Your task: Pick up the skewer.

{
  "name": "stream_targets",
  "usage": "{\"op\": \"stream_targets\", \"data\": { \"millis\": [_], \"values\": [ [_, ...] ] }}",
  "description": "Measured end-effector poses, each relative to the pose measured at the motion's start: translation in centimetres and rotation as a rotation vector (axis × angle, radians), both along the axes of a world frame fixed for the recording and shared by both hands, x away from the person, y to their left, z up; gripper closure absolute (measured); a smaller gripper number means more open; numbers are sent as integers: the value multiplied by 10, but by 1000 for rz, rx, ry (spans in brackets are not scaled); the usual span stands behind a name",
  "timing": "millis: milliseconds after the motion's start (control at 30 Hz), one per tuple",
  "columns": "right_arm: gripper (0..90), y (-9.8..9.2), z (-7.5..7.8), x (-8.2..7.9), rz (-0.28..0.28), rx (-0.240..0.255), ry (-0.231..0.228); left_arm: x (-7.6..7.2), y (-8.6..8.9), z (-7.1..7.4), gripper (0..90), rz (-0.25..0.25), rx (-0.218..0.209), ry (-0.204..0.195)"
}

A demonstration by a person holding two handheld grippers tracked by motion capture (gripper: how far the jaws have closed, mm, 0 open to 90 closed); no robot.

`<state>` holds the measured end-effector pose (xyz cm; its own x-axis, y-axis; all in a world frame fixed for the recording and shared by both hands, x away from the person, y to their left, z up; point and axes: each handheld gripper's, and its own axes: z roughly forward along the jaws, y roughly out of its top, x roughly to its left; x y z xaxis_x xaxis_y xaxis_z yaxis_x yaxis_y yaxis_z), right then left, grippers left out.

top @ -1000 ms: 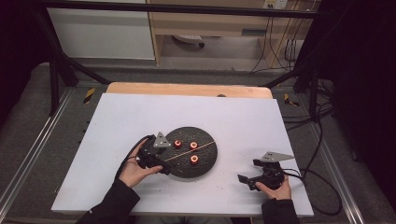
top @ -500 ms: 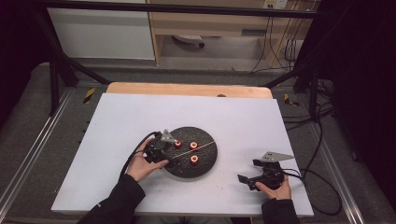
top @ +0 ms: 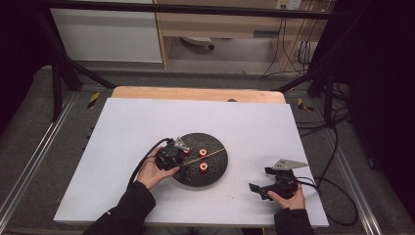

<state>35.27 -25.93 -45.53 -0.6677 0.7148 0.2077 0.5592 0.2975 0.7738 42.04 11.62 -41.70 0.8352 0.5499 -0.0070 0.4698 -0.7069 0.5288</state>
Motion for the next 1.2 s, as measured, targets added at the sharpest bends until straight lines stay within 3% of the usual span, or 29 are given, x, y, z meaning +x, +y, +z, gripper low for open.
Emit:
{"op": "stream_targets", "data": {
  "millis": [433, 933, 1200],
  "values": [
    [11, 0, 0, 0, -1, 1, 3, 0, -5, 1, 809, -31, 51, -8],
    [11, 0, 1, -1, -1, 2, 7, -3, -6, 2, 875, -52, 87, -28],
    [11, 0, 1, -1, -6, 2, 7, -9, -3, 8, 878, -51, 60, -43]
  ]
}}
